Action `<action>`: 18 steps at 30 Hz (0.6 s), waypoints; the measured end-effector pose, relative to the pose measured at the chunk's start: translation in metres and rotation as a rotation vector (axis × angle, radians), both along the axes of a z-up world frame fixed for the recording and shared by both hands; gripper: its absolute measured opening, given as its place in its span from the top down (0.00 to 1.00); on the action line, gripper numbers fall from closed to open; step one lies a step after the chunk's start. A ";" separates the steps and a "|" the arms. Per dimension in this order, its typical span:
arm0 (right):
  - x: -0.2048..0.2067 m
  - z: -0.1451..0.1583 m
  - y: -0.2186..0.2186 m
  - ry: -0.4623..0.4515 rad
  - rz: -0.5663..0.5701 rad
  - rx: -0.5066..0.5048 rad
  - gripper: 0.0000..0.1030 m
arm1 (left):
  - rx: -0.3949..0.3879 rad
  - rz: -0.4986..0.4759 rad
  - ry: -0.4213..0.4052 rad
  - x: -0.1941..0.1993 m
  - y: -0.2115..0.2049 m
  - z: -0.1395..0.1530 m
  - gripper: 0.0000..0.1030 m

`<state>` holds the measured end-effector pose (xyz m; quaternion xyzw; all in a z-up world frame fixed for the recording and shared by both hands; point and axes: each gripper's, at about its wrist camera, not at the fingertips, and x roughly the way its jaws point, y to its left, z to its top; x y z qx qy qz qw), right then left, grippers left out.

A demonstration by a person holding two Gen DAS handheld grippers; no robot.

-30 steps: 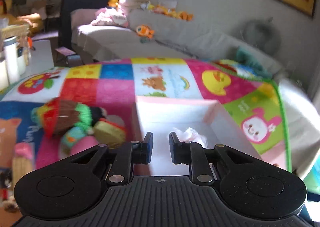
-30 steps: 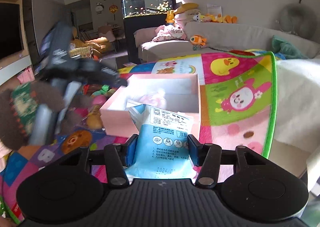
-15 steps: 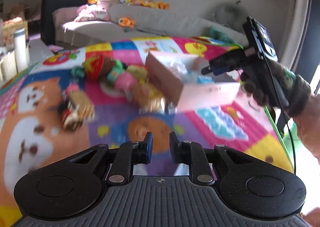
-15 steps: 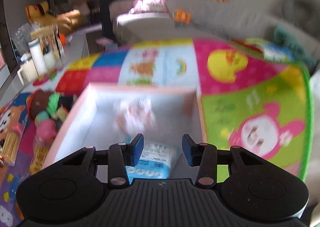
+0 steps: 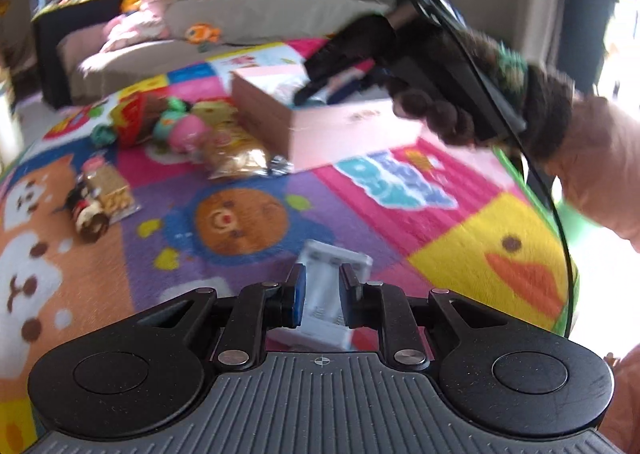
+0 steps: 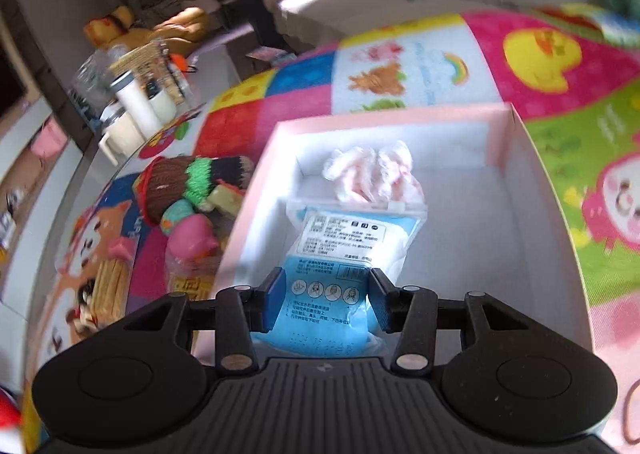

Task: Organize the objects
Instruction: 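Drop the wipe pack and lace cloth into the pink box with both grippers, then move the left gripper back toward the doll figurine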

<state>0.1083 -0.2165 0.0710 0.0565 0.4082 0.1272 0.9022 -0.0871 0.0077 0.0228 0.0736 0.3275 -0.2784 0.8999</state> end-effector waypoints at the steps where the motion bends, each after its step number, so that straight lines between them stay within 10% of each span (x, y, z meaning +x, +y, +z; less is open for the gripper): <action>1: -0.008 0.003 0.000 -0.019 0.006 -0.017 0.53 | 0.045 -0.012 -0.019 -0.002 -0.008 -0.003 0.81; 8: -0.091 0.016 -0.020 -0.174 0.040 -0.080 0.18 | 0.209 -0.034 -0.091 -0.003 -0.039 -0.016 0.82; 18: -0.168 -0.012 -0.034 -0.144 0.117 -0.032 0.12 | 0.125 0.080 -0.042 -0.007 -0.003 0.005 0.77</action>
